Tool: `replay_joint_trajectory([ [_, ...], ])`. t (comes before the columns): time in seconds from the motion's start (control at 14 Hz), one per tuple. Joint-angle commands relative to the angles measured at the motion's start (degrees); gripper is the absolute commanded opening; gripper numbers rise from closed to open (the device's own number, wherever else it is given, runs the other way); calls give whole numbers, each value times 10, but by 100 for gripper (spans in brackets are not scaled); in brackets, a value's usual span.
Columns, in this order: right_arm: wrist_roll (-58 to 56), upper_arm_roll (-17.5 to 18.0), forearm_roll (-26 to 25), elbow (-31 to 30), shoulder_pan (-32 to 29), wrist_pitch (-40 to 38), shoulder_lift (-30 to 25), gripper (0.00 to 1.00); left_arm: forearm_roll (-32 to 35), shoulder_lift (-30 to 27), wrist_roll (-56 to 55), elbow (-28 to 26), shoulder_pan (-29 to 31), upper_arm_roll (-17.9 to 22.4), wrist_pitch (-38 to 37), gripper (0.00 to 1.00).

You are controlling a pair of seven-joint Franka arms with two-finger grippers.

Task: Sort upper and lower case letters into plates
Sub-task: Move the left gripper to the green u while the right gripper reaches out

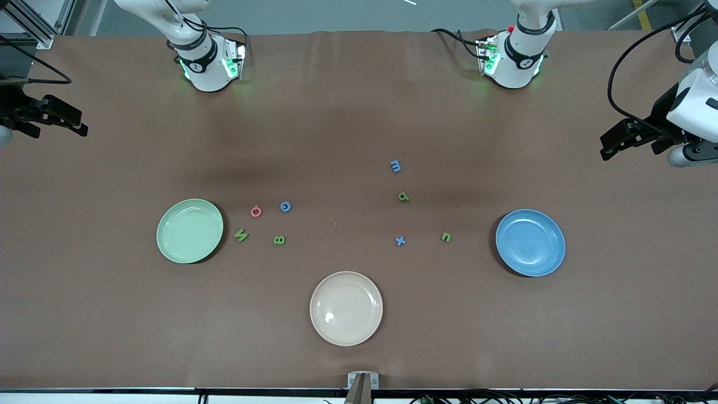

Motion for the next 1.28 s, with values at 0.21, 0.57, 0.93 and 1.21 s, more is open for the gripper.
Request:
replay_joint_trajectory([
  [0.21, 4, 7, -8, -15, -5, 1, -17, 100, -1, 5, 10, 27, -1, -4, -19, 100],
  [0.57, 4, 7, -8, -15, -6, 1, -16, 100, -10, 82, -6, 48, -7, -7, 7, 100],
  [0.93, 4, 7, -8, -12, -6, 4, -16, 100, -5, 154, -51, -35, -73, -14, 178, 100],
  [1.21, 4, 7, -8, -11, -6, 3, -14, 100, -11, 200, -52, -128, -112, -18, 348, 93],
])
